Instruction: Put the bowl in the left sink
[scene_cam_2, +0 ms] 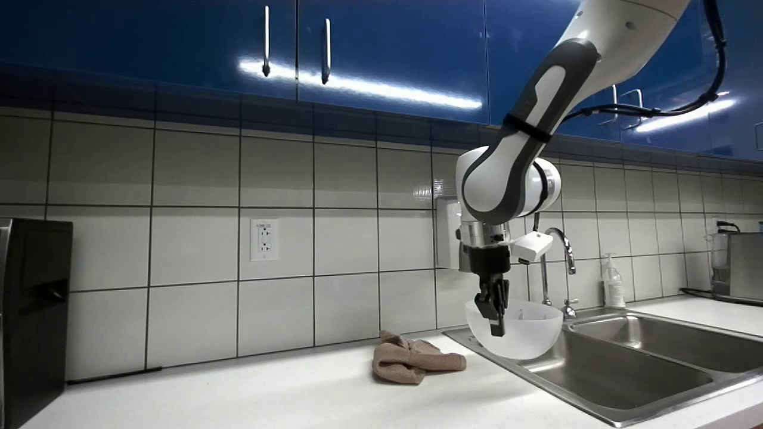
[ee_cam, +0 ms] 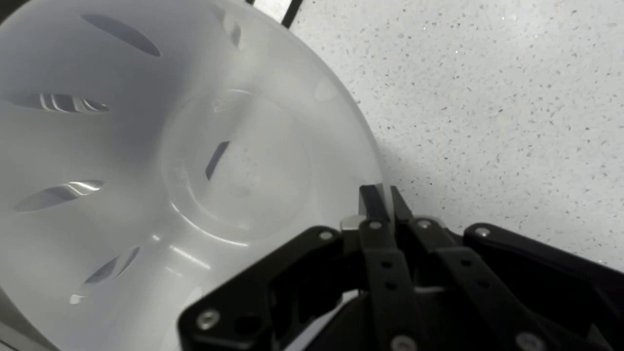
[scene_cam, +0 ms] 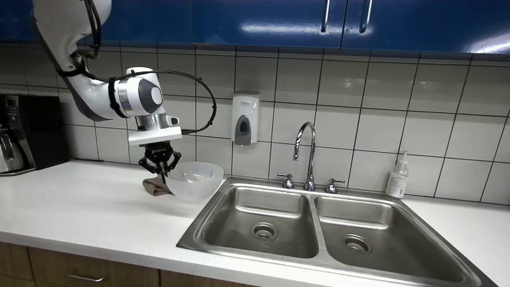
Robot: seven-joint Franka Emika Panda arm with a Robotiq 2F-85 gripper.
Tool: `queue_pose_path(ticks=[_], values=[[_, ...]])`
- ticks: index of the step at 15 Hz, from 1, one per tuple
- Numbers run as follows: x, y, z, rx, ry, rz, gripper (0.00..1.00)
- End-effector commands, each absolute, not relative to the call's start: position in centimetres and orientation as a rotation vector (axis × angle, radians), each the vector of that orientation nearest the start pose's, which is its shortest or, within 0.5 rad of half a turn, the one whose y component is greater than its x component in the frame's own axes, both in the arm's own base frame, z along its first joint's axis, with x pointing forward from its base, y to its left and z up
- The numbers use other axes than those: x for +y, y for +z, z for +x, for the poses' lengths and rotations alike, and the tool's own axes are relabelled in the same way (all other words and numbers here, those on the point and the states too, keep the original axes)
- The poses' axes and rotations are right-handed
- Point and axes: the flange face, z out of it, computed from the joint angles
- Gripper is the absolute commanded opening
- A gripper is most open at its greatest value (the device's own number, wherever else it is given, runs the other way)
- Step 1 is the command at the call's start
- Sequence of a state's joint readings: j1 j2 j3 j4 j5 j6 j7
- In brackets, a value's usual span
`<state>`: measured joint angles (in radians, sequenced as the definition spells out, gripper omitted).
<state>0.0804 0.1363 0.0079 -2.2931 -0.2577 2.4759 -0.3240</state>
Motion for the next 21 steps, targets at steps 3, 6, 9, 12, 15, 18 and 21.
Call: queue_pose_path(ticks=[3,6,9,12,15,18,21], values=[[1.0,33.1,53.1,-0.854,-0.026,-3.221,0.01],[-1.7,33.8,54.0,-0.735,-0.013,-3.258,0.01],[-4.5,34.1,54.7,-0.608,0.013,-3.289,0.01],[-7.0,34.3,55.2,-0.484,0.047,-3.311,0.01],[-9.6,33.7,55.6,-0.37,0.079,-3.333,0.01],[-12.1,32.6,56.1,-0.264,0.088,-3.344,0.01],[-14.8,31.6,56.7,-0.149,0.089,-3.357,0.01]])
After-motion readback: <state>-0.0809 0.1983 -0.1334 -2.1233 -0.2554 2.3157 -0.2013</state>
